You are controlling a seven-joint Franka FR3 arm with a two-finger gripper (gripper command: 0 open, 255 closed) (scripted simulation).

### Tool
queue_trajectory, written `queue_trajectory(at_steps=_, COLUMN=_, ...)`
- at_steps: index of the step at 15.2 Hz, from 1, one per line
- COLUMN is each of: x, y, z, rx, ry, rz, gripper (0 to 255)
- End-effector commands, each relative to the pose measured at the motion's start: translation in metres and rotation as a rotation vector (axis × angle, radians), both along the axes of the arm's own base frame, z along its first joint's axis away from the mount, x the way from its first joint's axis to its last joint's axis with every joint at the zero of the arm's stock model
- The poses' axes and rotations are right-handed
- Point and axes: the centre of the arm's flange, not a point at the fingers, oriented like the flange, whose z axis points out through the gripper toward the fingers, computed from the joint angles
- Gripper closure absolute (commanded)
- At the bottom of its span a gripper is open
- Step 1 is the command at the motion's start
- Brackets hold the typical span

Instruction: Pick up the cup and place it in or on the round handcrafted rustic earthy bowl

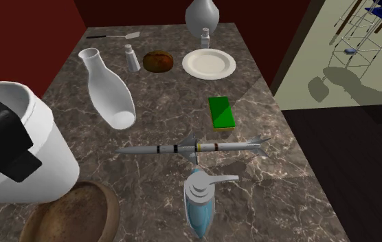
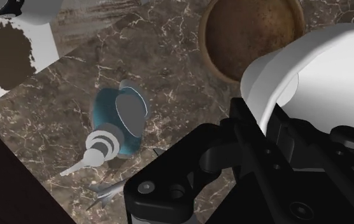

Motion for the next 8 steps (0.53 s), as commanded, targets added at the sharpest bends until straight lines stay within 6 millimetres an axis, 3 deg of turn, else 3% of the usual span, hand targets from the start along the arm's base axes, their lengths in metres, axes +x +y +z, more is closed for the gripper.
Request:
queue_trajectory(at_steps=1, x=-0.024, y=0.006, z=0.004, rx=0.0, ry=0.0, rz=-0.001, gripper=255)
queue_trajectory(at_steps=3, x=-0.047, y=0.013, z=0.007, rx=0.0, ry=0.0, rz=-0.001, gripper=255)
queue_trajectory(at_steps=8, x=-0.047, y=0.013, z=-0.019, rx=0.0, ry=0.0, rz=-0.001, gripper=255)
